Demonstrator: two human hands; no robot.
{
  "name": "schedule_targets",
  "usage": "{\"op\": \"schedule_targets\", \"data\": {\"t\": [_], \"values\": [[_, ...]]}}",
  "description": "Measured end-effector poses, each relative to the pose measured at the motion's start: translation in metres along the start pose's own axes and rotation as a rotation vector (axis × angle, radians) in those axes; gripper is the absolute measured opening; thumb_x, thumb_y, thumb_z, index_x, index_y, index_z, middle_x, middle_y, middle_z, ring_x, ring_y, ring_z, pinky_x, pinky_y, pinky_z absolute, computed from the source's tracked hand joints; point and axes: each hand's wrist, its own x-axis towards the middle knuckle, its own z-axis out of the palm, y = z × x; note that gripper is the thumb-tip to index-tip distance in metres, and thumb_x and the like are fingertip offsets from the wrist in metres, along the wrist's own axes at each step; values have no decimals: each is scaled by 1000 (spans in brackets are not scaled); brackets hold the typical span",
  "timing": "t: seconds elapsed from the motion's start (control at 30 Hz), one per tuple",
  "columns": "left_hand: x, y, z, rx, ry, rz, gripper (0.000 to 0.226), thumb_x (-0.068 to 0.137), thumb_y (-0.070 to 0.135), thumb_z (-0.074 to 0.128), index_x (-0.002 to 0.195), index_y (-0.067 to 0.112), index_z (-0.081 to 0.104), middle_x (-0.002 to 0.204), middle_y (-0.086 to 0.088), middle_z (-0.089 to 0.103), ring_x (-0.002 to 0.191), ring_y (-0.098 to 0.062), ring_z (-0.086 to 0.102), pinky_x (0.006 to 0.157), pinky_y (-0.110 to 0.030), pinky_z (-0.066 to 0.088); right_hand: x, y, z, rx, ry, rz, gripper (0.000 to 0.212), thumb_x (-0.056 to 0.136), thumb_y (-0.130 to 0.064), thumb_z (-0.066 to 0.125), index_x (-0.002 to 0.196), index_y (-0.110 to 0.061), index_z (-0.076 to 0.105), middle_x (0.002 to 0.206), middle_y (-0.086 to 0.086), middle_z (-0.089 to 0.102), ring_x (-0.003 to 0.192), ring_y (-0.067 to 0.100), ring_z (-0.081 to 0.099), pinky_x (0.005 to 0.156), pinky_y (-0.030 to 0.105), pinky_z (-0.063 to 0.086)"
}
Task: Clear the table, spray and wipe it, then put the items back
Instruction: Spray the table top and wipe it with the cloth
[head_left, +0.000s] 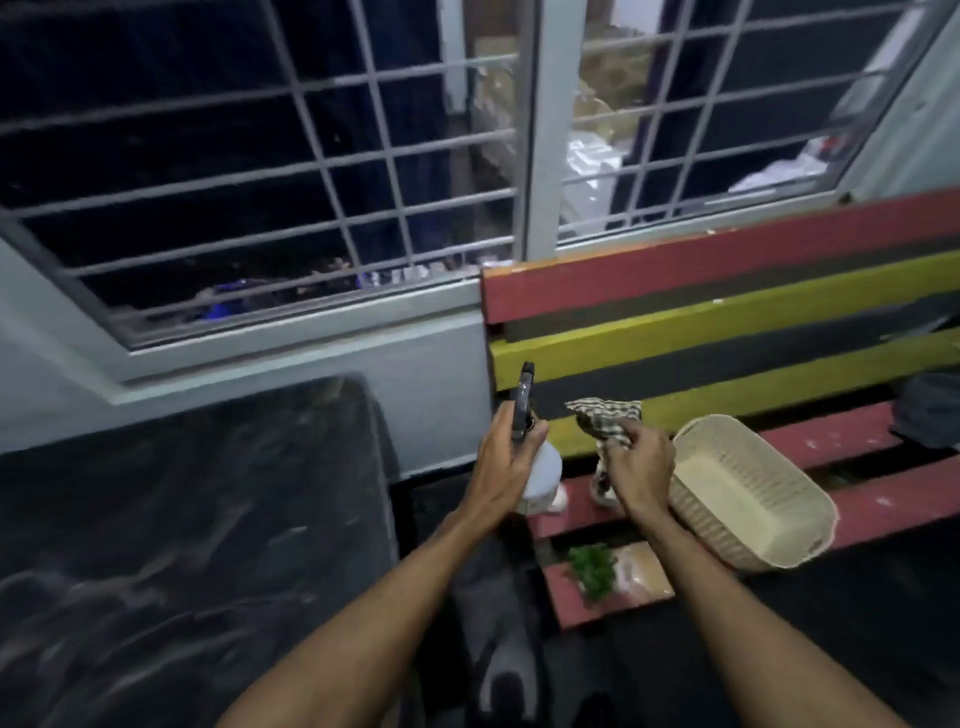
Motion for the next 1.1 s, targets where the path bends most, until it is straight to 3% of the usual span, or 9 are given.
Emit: {"op": "schedule_targets", "data": {"t": [0.1,0.23,0.43,0.53,0.67,0.8,0.9,1.0,1.1], "values": [[-35,-22,-98,32,101,12,25,100,37,58,105,12,56,100,-9,57,92,-19,60,84,-30,46,-59,-69,45,35,-37,-48,38,75,-17,60,110,-17,76,96,15,74,95,34,67,79,36,53],[-82,-61,-218,83,211,-29,17,102,34,58,104,17,56,101,-2,55,89,-16,59,81,-22,46,-143,-152,107,103,-135,-85,41,75,-13,63,114,-14,75,104,17,75,101,34,69,89,38,55],[-122,-130,-350,180,333,-160,23,103,24,57,112,3,57,114,-9,45,103,-21,52,93,-28,40,-232,-228,176,90,-248,-142,38,75,-11,69,112,-17,76,108,17,75,106,36,67,90,36,52],[-129,-153,-388,174,361,-182,27,103,22,57,124,5,57,120,-6,49,108,-20,55,94,-25,41,-245,-239,201,79,-279,-162,38,77,-10,69,113,-17,76,110,17,75,107,36,68,92,37,52],[-124,-176,-423,138,403,-187,23,102,18,60,122,6,59,117,-8,60,107,-18,59,95,-22,43,-245,-251,231,86,-304,-193,39,77,-9,71,115,-14,75,111,18,74,107,36,68,93,38,52],[-112,-189,-440,106,451,-175,15,100,14,62,115,15,60,107,2,63,99,6,59,93,-11,43,-233,-261,261,88,-311,-207,41,75,-22,64,114,-15,75,107,19,75,104,36,69,92,38,53],[-104,-202,-448,72,491,-169,14,100,17,62,114,14,60,102,0,65,96,-1,62,92,-18,46,-224,-260,285,65,-284,-206,49,70,-32,58,114,-19,75,103,17,75,100,36,69,90,40,56],[-102,-212,-455,75,482,-186,37,95,31,66,126,16,52,107,7,67,103,-13,66,95,-27,49,-226,-265,300,47,-269,-178,43,72,-27,64,112,-18,76,99,18,75,94,36,69,84,38,56],[-100,-217,-463,73,452,-104,51,89,31,74,132,21,47,116,13,66,108,-15,67,99,-31,50,-232,-272,314,41,-231,-175,46,69,-31,61,110,-18,77,97,16,75,90,33,70,81,35,54]]}}
